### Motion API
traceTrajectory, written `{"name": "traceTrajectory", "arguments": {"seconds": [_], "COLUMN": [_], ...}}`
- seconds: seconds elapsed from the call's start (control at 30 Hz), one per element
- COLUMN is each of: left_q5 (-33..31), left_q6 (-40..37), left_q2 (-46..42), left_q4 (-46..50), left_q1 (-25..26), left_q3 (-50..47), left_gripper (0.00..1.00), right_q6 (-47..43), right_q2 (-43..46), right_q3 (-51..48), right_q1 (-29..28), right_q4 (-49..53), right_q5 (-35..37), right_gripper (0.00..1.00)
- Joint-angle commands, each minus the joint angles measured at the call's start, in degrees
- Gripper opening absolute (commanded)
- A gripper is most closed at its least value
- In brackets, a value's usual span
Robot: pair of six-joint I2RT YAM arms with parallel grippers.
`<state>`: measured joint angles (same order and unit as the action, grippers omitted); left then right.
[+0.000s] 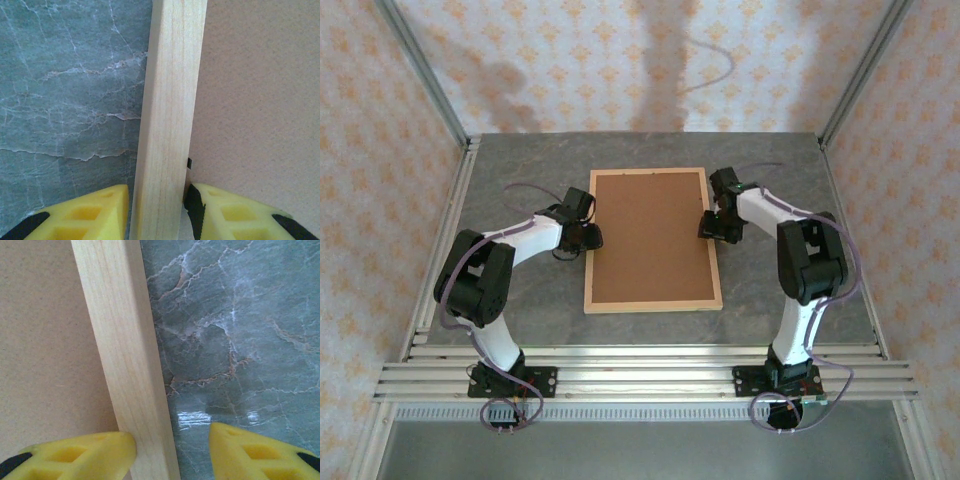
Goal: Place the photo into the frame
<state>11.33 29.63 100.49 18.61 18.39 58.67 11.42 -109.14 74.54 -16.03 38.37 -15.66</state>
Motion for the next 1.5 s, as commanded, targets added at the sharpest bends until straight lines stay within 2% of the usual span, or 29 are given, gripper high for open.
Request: {"name": "traceTrajectory", "arguments": {"seconds": [0.0,0.5,0.8,1.07,1.23,1.47], "left_q5": [-0.57,-0.46,-1.81,-3.15,-3.2,-3.17], "left_q6": [0.61,0.69,0.68,-0.68,-0.96,-1.14], "left_q2": [1.25,1.21,-0.37,-2.09,-2.15,-1.23], "left_q4": [2.22,1.64,2.94,5.6,6.0,5.65], "left_q1": [0.59,1.0,0.77,0.07,-0.12,-0.11], "left_q3": [-2.42,-2.89,-1.92,0.09,0.39,0.03], "left_gripper": [0.39,0.39,0.41,0.44,0.43,0.37], "right_q6": [1.79,3.74,2.72,0.68,0.98,2.75], "right_q2": [-6.75,-8.48,1.83,9.45,12.99,19.31], "right_q3": [-1.88,-1.99,-1.34,-1.98,-5.35,-14.23], "right_q1": [-3.39,-5.64,-3.82,0.12,0.17,0.13], "right_q4": [1.0,-0.47,1.95,3.83,6.37,8.18], "right_q5": [-0.07,-2.45,3.38,1.12,1.5,1.74], "right_gripper": [0.52,0.54,0.54,0.54,0.53,0.53]}}
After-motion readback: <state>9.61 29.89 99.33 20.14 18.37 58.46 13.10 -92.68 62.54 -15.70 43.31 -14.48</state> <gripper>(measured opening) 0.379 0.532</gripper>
